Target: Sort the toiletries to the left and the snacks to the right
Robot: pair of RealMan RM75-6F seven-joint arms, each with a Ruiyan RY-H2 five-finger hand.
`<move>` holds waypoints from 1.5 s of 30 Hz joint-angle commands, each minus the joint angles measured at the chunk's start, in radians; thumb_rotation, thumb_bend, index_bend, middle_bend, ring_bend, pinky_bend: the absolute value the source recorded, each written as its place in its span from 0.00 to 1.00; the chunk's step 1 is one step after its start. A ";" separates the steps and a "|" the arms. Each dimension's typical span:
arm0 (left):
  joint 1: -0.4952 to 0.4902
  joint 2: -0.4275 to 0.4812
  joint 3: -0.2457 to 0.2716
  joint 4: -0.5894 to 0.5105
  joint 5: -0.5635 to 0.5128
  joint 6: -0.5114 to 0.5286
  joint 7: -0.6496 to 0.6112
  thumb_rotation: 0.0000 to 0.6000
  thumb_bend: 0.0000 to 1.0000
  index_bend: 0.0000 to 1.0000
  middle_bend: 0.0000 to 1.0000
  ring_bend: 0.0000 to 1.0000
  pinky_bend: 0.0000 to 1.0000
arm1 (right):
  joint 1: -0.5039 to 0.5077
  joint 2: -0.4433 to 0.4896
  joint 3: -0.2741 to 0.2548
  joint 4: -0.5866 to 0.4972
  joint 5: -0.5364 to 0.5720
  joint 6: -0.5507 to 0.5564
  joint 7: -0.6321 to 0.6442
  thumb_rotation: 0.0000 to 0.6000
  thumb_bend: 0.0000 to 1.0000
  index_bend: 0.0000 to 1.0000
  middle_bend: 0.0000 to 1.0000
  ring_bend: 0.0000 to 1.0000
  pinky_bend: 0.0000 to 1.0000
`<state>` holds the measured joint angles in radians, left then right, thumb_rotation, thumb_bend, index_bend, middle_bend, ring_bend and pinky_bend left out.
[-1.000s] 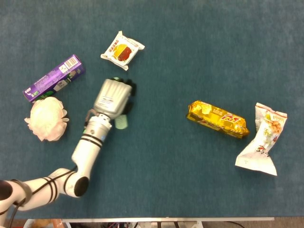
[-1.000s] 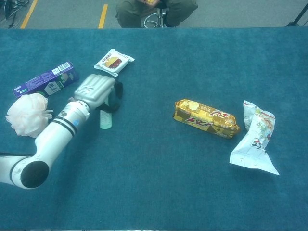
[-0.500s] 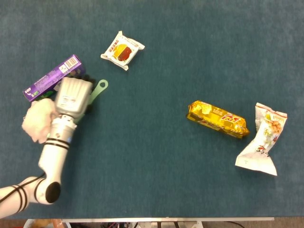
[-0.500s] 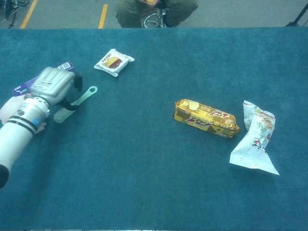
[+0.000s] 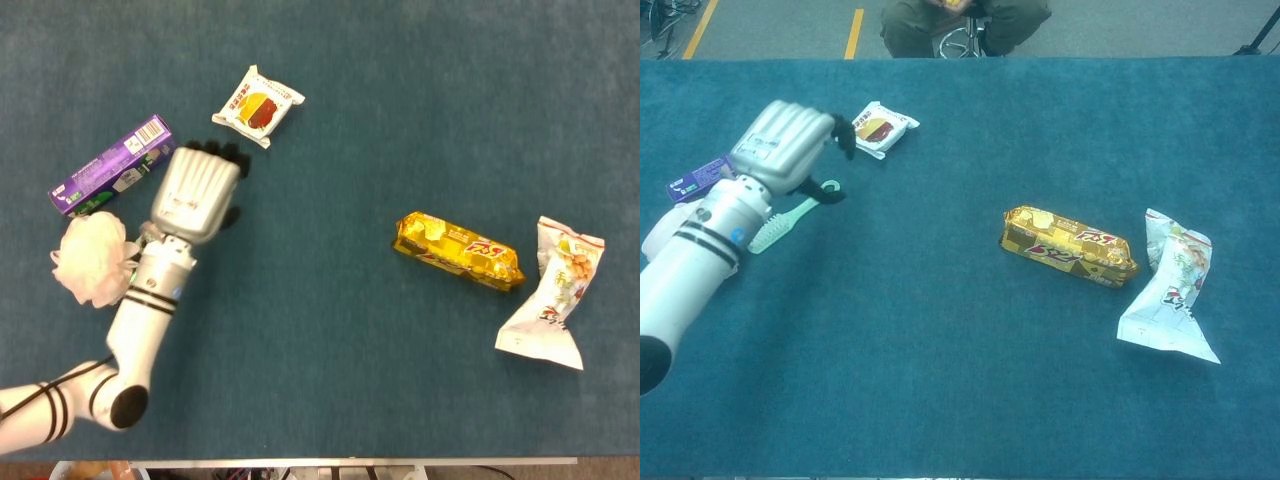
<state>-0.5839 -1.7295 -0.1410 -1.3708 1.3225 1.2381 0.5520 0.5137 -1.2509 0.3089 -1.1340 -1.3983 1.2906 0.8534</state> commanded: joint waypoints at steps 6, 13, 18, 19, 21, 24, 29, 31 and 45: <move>-0.079 -0.027 -0.087 0.078 -0.018 -0.054 -0.020 1.00 0.11 0.48 0.41 0.42 0.50 | -0.010 0.007 -0.013 -0.027 -0.037 0.041 0.000 1.00 0.00 0.43 0.44 0.36 0.52; -0.117 -0.033 -0.137 0.162 -0.109 -0.137 -0.051 1.00 0.11 0.46 0.40 0.40 0.48 | -0.021 0.013 -0.028 -0.063 -0.066 0.075 -0.017 1.00 0.00 0.43 0.44 0.36 0.52; -0.165 -0.053 -0.167 0.249 -0.176 -0.230 -0.075 1.00 0.11 0.42 0.35 0.36 0.45 | -0.019 0.010 -0.034 -0.067 -0.065 0.066 -0.028 1.00 0.00 0.43 0.44 0.36 0.52; -0.173 -0.056 -0.170 0.262 -0.183 -0.243 -0.078 1.00 0.11 0.42 0.35 0.36 0.45 | -0.018 0.009 -0.034 -0.065 -0.063 0.064 -0.027 1.00 0.00 0.43 0.44 0.36 0.52; -0.191 -0.064 -0.175 0.296 -0.191 -0.260 -0.081 1.00 0.11 0.42 0.35 0.36 0.45 | -0.017 0.005 -0.034 -0.059 -0.059 0.059 -0.024 1.00 0.00 0.43 0.44 0.36 0.52; -0.214 -0.078 -0.179 0.346 -0.200 -0.281 -0.091 1.00 0.11 0.42 0.34 0.36 0.44 | -0.017 0.001 -0.038 -0.050 -0.058 0.053 -0.019 1.00 0.00 0.43 0.44 0.36 0.52; -0.248 -0.102 -0.183 0.420 -0.216 -0.306 -0.089 1.00 0.11 0.42 0.34 0.36 0.44 | -0.020 -0.007 -0.045 -0.035 -0.056 0.048 -0.010 1.00 0.00 0.43 0.44 0.36 0.52; -0.258 -0.109 -0.182 0.444 -0.223 -0.318 -0.085 1.00 0.11 0.42 0.34 0.36 0.44 | -0.021 -0.010 -0.047 -0.030 -0.055 0.047 -0.005 1.00 0.00 0.43 0.44 0.36 0.52; -0.317 -0.206 -0.138 0.713 -0.204 -0.368 -0.080 1.00 0.11 0.42 0.34 0.36 0.44 | -0.023 -0.024 -0.061 -0.005 -0.055 0.032 0.009 1.00 0.00 0.43 0.44 0.36 0.52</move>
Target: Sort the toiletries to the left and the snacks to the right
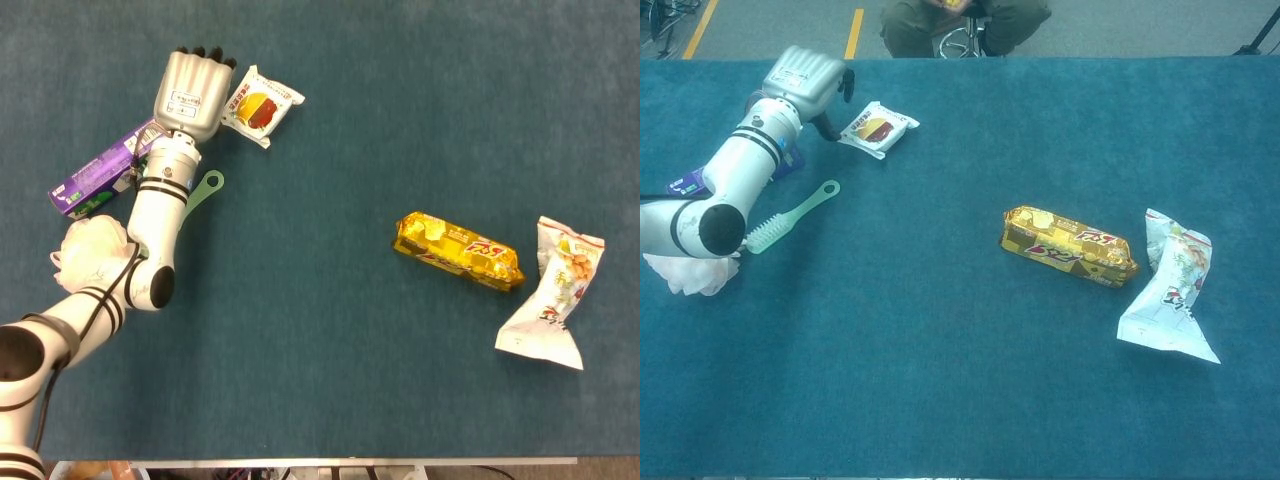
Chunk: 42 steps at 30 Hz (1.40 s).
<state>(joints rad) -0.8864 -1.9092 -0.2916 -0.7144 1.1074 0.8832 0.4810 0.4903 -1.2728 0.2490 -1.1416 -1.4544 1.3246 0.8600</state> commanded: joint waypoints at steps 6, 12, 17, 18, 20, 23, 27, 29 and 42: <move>-0.021 -0.064 0.048 0.158 0.044 -0.031 -0.012 1.00 0.11 0.42 0.34 0.36 0.44 | 0.002 -0.013 -0.005 0.017 0.001 -0.011 0.013 1.00 0.00 0.43 0.44 0.36 0.52; -0.020 -0.087 0.061 0.193 0.067 -0.035 -0.045 1.00 0.11 0.42 0.34 0.36 0.44 | 0.004 -0.021 -0.007 0.027 0.002 -0.015 0.020 1.00 0.00 0.43 0.44 0.36 0.52; -0.027 -0.102 0.063 0.197 0.089 -0.020 -0.079 1.00 0.11 0.42 0.34 0.36 0.44 | 0.005 -0.029 -0.011 0.036 0.002 -0.021 0.025 1.00 0.00 0.43 0.44 0.36 0.52; -0.030 -0.105 0.063 0.197 0.093 -0.018 -0.085 1.00 0.11 0.42 0.34 0.36 0.44 | 0.005 -0.030 -0.012 0.039 0.001 -0.021 0.027 1.00 0.00 0.43 0.44 0.36 0.52; -0.033 -0.108 0.064 0.192 0.102 -0.014 -0.096 1.00 0.11 0.42 0.34 0.36 0.44 | 0.005 -0.032 -0.013 0.044 0.000 -0.021 0.030 1.00 0.00 0.43 0.44 0.36 0.52; -0.029 -0.108 0.071 0.169 0.117 0.001 -0.109 1.00 0.11 0.42 0.34 0.36 0.44 | 0.004 -0.034 -0.014 0.049 0.000 -0.020 0.035 1.00 0.00 0.43 0.44 0.36 0.52; -0.009 -0.087 0.092 0.099 0.142 0.024 -0.117 1.00 0.11 0.43 0.34 0.36 0.44 | 0.002 -0.035 -0.013 0.053 0.001 -0.018 0.040 1.00 0.00 0.43 0.44 0.36 0.52; 0.004 -0.071 0.104 0.051 0.157 0.042 -0.118 1.00 0.11 0.43 0.34 0.36 0.44 | 0.001 -0.036 -0.013 0.054 0.001 -0.017 0.042 1.00 0.00 0.43 0.44 0.36 0.52; 0.039 0.014 0.107 -0.143 0.180 0.112 -0.034 1.00 0.11 0.43 0.35 0.36 0.44 | 0.004 -0.042 -0.017 0.055 -0.004 -0.018 0.042 1.00 0.00 0.43 0.44 0.36 0.52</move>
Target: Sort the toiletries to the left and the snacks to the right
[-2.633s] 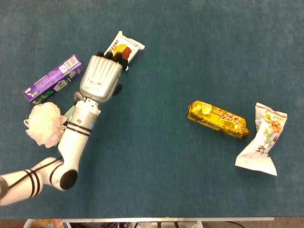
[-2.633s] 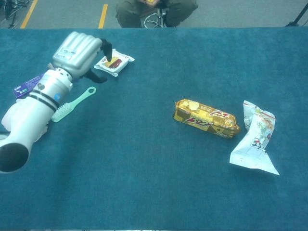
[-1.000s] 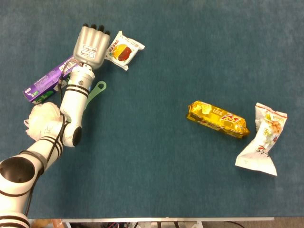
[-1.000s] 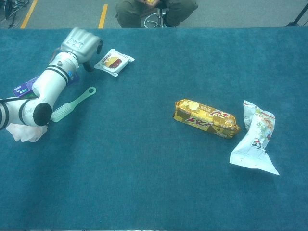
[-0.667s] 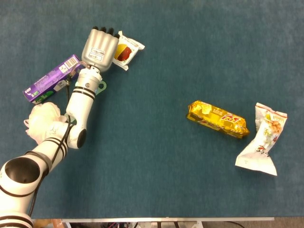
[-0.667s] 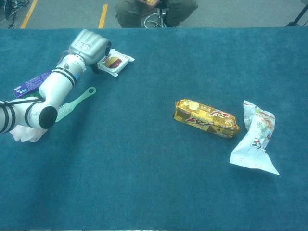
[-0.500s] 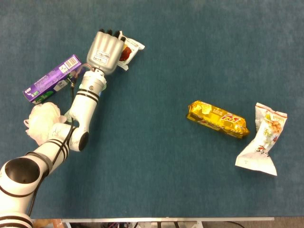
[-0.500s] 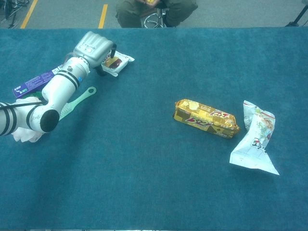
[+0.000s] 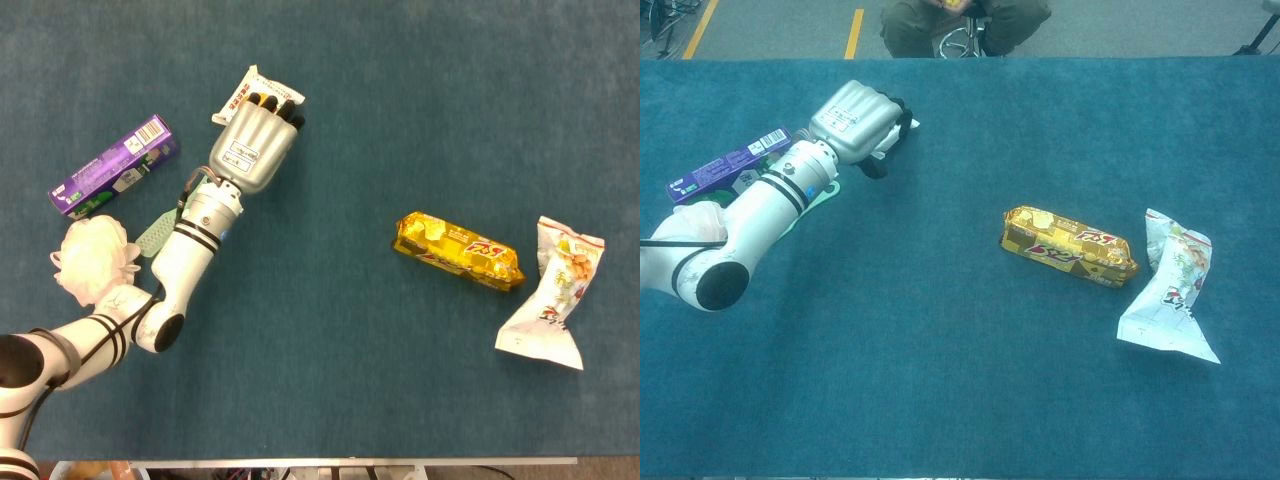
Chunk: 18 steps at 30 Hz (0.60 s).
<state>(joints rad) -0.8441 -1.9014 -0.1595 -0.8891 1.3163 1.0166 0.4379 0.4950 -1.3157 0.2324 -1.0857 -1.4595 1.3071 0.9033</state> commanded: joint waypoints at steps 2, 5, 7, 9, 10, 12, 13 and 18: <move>-0.017 0.001 -0.046 0.080 -0.050 -0.045 0.009 1.00 0.11 0.43 0.35 0.36 0.44 | -0.001 0.002 0.000 0.000 0.004 -0.002 -0.001 1.00 0.00 0.43 0.44 0.36 0.52; -0.037 -0.011 -0.067 0.159 -0.069 -0.076 -0.001 1.00 0.11 0.43 0.35 0.36 0.44 | -0.001 0.001 0.001 0.004 0.007 -0.007 0.002 1.00 0.00 0.43 0.44 0.36 0.52; -0.049 -0.022 -0.075 0.210 -0.076 -0.092 -0.014 1.00 0.11 0.43 0.35 0.36 0.44 | -0.001 -0.001 0.000 0.008 0.008 -0.010 0.005 1.00 0.00 0.43 0.44 0.36 0.52; -0.063 -0.037 -0.078 0.275 -0.076 -0.112 -0.035 1.00 0.11 0.43 0.35 0.36 0.44 | -0.001 -0.004 -0.003 0.014 0.008 -0.015 0.009 1.00 0.00 0.43 0.44 0.36 0.52; -0.068 -0.045 -0.077 0.305 -0.074 -0.121 -0.046 1.00 0.11 0.43 0.35 0.36 0.44 | -0.001 -0.005 -0.004 0.016 0.008 -0.017 0.010 1.00 0.00 0.43 0.44 0.36 0.52; -0.080 -0.064 -0.071 0.377 -0.068 -0.147 -0.069 1.00 0.11 0.43 0.35 0.36 0.44 | -0.001 -0.007 -0.007 0.020 0.007 -0.019 0.012 1.00 0.00 0.43 0.44 0.36 0.52; -0.085 -0.073 -0.067 0.407 -0.065 -0.157 -0.079 1.00 0.11 0.43 0.35 0.36 0.44 | -0.002 -0.007 -0.007 0.022 0.008 -0.020 0.012 1.00 0.00 0.43 0.44 0.36 0.52; -0.106 -0.122 -0.051 0.558 -0.046 -0.210 -0.149 1.00 0.11 0.43 0.35 0.36 0.44 | -0.004 -0.010 -0.009 0.031 0.014 -0.030 0.018 1.00 0.00 0.43 0.44 0.36 0.52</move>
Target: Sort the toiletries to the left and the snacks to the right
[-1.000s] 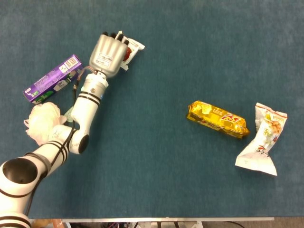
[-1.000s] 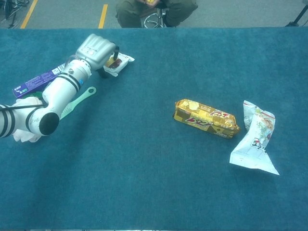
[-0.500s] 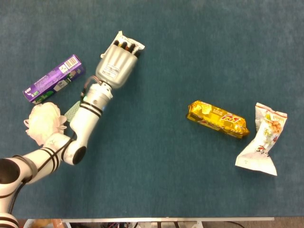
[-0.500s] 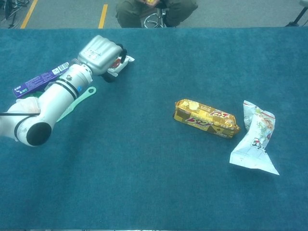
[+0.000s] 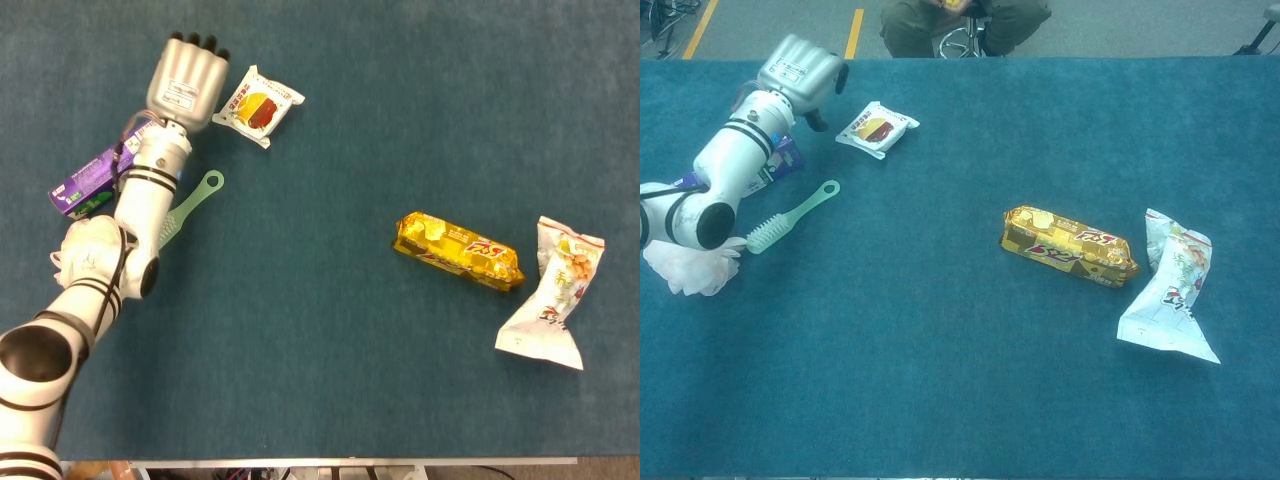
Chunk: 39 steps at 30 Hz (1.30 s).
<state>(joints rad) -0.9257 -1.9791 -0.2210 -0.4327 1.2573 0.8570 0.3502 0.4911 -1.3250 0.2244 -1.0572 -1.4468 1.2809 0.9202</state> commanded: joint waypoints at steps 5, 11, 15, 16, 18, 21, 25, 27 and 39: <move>-0.045 -0.085 0.029 0.198 0.037 -0.093 -0.126 1.00 0.11 0.43 0.35 0.36 0.44 | 0.001 -0.006 -0.004 0.013 0.005 -0.017 0.004 1.00 0.00 0.43 0.44 0.36 0.52; -0.063 -0.116 0.043 0.243 0.061 -0.091 -0.183 1.00 0.11 0.43 0.35 0.36 0.44 | 0.004 -0.015 -0.008 0.026 0.007 -0.031 0.009 1.00 0.00 0.43 0.44 0.36 0.52; -0.073 -0.133 0.044 0.257 0.069 -0.084 -0.208 1.00 0.11 0.43 0.35 0.36 0.44 | 0.003 -0.023 -0.011 0.038 0.009 -0.039 0.017 1.00 0.00 0.43 0.44 0.36 0.52; -0.075 -0.136 0.045 0.259 0.071 -0.082 -0.213 1.00 0.11 0.43 0.35 0.36 0.44 | 0.003 -0.025 -0.011 0.040 0.009 -0.040 0.019 1.00 0.00 0.43 0.44 0.36 0.52; -0.079 -0.142 0.045 0.262 0.074 -0.075 -0.223 1.00 0.11 0.43 0.35 0.36 0.44 | 0.003 -0.029 -0.013 0.047 0.009 -0.042 0.024 1.00 0.00 0.43 0.44 0.36 0.52; -0.082 -0.150 0.046 0.259 0.079 -0.065 -0.237 1.00 0.11 0.43 0.35 0.36 0.44 | 0.003 -0.034 -0.014 0.056 0.010 -0.046 0.031 1.00 0.00 0.43 0.44 0.36 0.52; -0.078 -0.159 0.055 0.240 0.093 -0.028 -0.253 1.00 0.11 0.43 0.35 0.36 0.44 | 0.004 -0.041 -0.014 0.067 0.010 -0.048 0.041 1.00 0.00 0.43 0.44 0.36 0.52; -0.071 -0.162 0.062 0.218 0.104 0.001 -0.265 1.00 0.11 0.43 0.35 0.36 0.44 | 0.004 -0.044 -0.014 0.072 0.009 -0.048 0.047 1.00 0.00 0.43 0.44 0.36 0.52; -0.010 -0.128 0.107 0.021 0.177 0.198 -0.251 1.00 0.11 0.43 0.35 0.36 0.44 | 0.004 -0.049 -0.014 0.075 0.004 -0.042 0.055 1.00 0.00 0.43 0.44 0.36 0.52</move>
<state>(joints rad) -0.9470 -2.1212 -0.1140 -0.3871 1.4285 1.0412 0.0870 0.4955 -1.3743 0.2100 -0.9820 -1.4425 1.2391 0.9755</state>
